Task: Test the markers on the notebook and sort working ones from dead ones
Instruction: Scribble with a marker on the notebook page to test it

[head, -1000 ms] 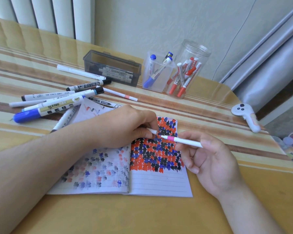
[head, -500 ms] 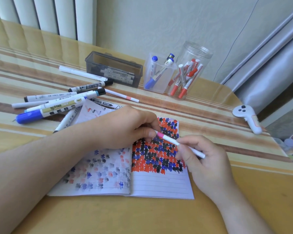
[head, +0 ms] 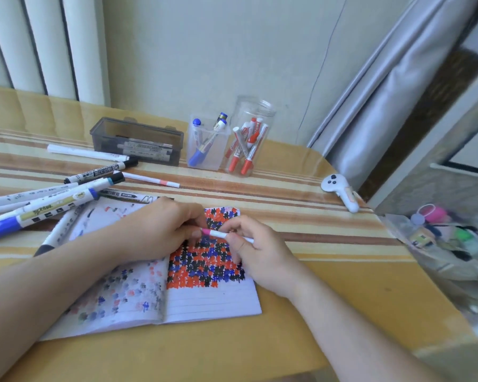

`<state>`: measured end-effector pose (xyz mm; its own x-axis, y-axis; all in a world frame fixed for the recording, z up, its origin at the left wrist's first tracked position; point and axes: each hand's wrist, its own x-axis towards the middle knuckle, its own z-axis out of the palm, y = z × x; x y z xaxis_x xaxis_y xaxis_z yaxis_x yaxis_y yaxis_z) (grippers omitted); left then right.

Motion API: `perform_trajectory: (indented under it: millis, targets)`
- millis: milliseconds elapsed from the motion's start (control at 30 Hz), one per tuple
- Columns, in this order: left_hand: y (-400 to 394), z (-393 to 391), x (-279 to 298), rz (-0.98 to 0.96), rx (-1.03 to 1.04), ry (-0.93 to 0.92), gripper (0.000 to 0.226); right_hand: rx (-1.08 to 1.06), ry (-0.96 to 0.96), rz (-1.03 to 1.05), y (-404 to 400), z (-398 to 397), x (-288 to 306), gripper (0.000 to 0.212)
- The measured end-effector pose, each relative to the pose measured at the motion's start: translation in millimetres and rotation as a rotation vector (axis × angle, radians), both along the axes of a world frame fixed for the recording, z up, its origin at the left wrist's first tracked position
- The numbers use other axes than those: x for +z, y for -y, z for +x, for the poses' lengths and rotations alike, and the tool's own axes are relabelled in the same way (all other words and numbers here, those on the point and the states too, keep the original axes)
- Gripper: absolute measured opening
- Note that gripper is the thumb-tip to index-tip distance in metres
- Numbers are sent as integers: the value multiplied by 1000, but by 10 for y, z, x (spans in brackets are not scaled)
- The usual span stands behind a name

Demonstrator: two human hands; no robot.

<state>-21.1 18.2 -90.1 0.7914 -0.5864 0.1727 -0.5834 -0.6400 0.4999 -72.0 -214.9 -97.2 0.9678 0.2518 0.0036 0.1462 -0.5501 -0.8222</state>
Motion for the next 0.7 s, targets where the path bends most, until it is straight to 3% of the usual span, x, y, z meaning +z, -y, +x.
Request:
perform_trajectory:
  millis: [167,233,333,467,500,567,700]
  targets:
    - [145,-171,21,50,120,73,26,-47,-222,95,-23,115,134,23]
    - [231,-222,31,112,166,66,29,-110,-191,141,-60,-27,147,23]
    - [407,-336,138,299,189,146,15,-168,-34,130,55,-521,132,21]
    - [1047,-1090,280,-2,-67,127,6,-203,37,204,820,-1636,3,30]
    - [1274,-1371,290,-85,-147,73,3,-264,28,262,1072,-1932,-68,28]
    - [1714,-1816,192,-189,-286,-47,18,-481,4,410,1574,-2476,-367,22]
    - [2599,-2355,-506,-98,-422,-249,24,-1010,-173,523,2231,-3496,-1591,16]
